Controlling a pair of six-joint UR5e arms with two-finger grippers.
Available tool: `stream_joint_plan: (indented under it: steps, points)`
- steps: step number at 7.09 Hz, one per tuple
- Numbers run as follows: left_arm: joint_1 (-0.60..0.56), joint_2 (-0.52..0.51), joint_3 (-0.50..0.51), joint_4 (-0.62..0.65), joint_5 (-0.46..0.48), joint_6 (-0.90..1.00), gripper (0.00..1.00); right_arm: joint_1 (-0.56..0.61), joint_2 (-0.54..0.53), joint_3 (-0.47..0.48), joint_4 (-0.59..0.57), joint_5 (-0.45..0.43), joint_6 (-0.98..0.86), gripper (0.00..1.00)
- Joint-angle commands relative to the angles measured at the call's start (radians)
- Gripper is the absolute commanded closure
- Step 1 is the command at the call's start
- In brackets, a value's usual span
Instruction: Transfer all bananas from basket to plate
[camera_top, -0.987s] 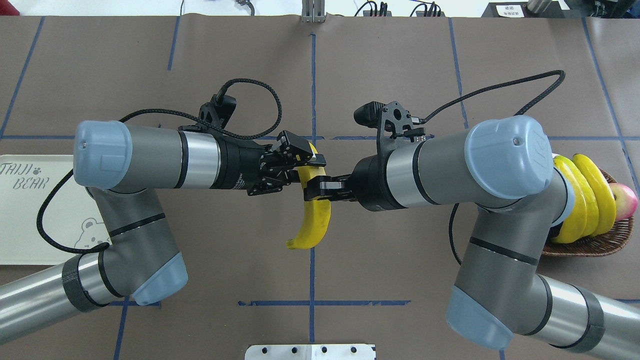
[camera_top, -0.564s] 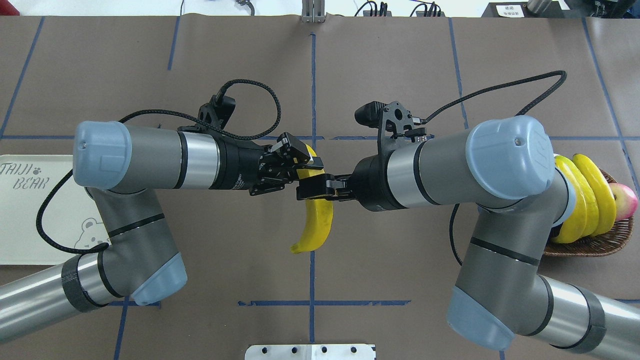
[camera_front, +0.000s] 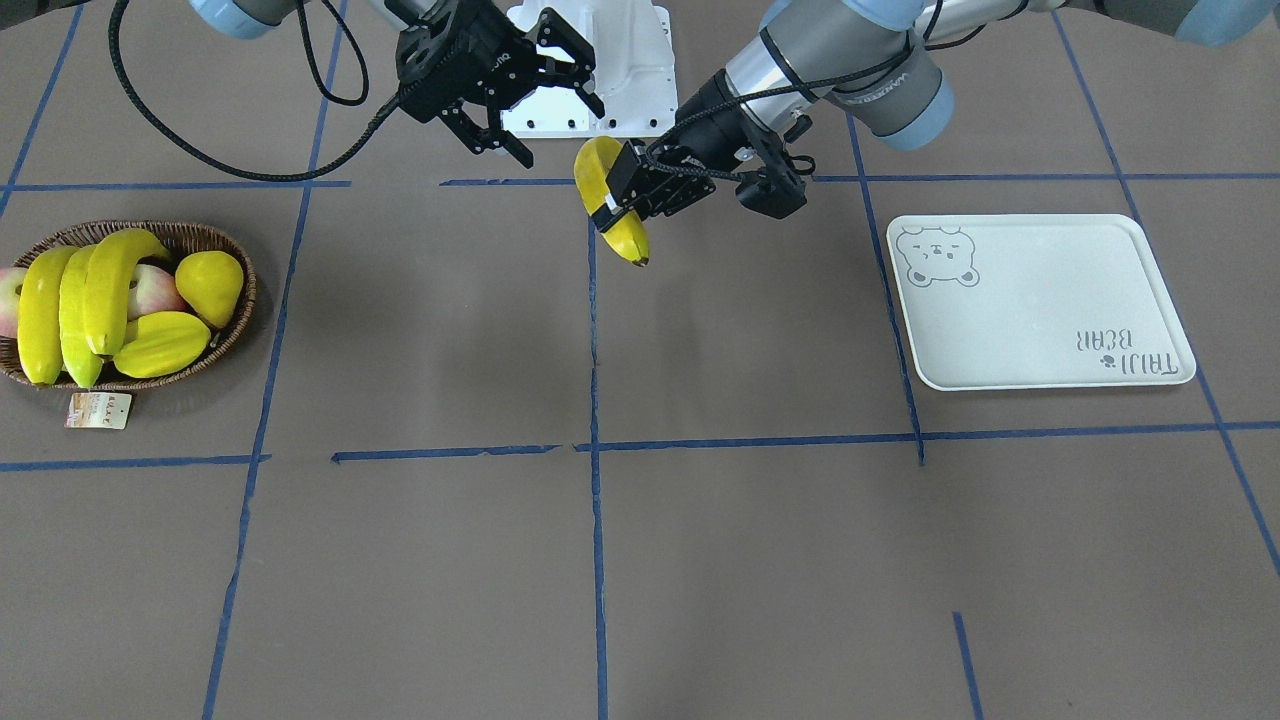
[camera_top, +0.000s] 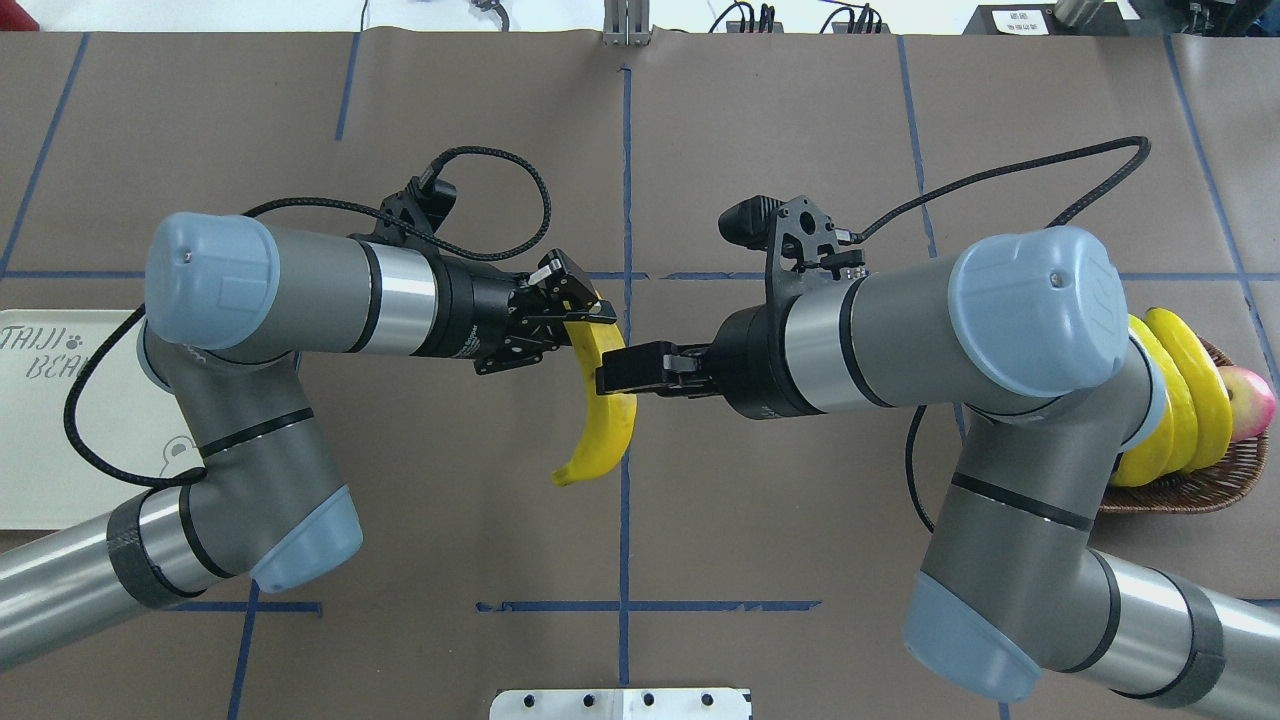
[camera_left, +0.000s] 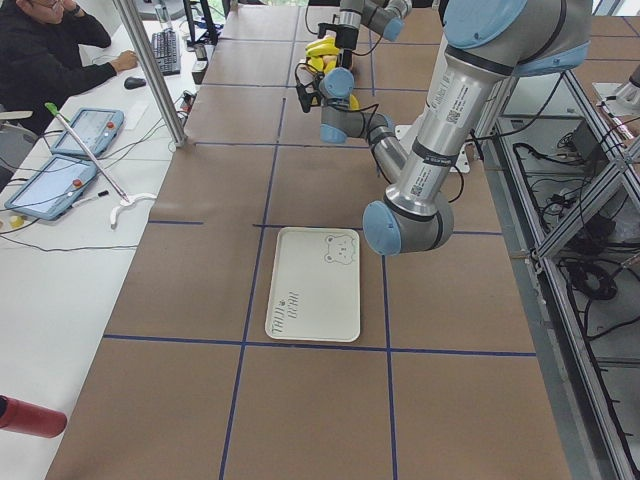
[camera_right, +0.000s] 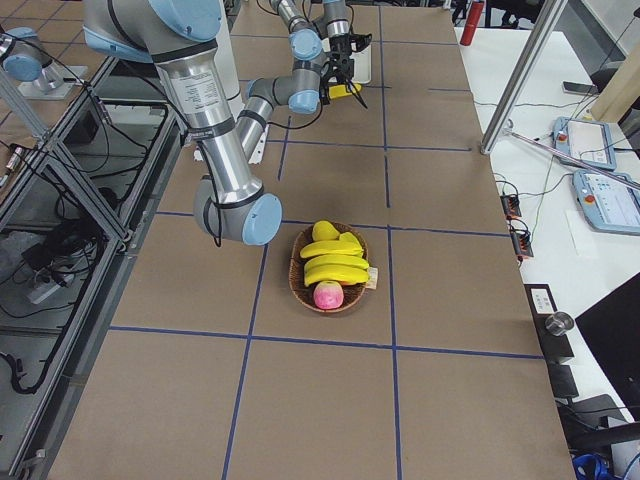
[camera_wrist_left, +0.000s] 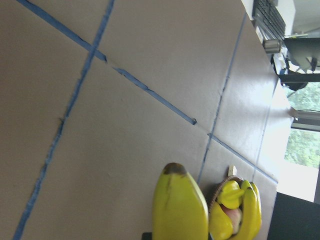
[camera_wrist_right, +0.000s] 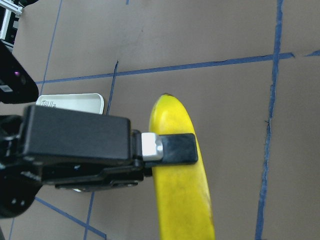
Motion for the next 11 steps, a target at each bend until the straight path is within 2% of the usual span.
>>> stream_joint_plan:
  steps: [1, 2, 4, 6, 7, 8, 9, 11]
  points:
    - [-0.058, 0.115, -0.063, 0.180, -0.002, 0.206, 1.00, 0.017, -0.003, 0.008, -0.004, 0.001, 0.000, 0.00]
    - [-0.104, 0.192, -0.074, 0.196, -0.005, 0.271, 1.00, 0.022, -0.004, 0.008, -0.004, -0.001, 0.000, 0.00]
    - [-0.215, 0.334, -0.074, 0.188, -0.095, 0.464, 1.00, 0.027, -0.004, 0.008, -0.008, -0.002, 0.001, 0.00]
    - [-0.328, 0.492, -0.056, 0.190, -0.125, 0.769, 1.00, 0.040, -0.017, 0.008, -0.011, -0.005, 0.001, 0.00]
    - [-0.400, 0.540, -0.030, 0.200, -0.134, 0.909, 1.00, 0.051, -0.023, 0.006, -0.013, -0.005, 0.001, 0.00]
    - [-0.445, 0.566, 0.039, 0.197, -0.144, 1.009, 1.00, 0.056, -0.026, 0.006, -0.013, -0.005, 0.001, 0.00]
    - [-0.457, 0.576, 0.094, 0.193, -0.145, 1.022, 1.00, 0.054, -0.027, 0.005, -0.013, -0.010, 0.001, 0.00]
    - [-0.459, 0.580, 0.138, 0.187, -0.148, 1.008, 1.00, 0.056, -0.030, 0.003, -0.013, -0.021, 0.001, 0.00]
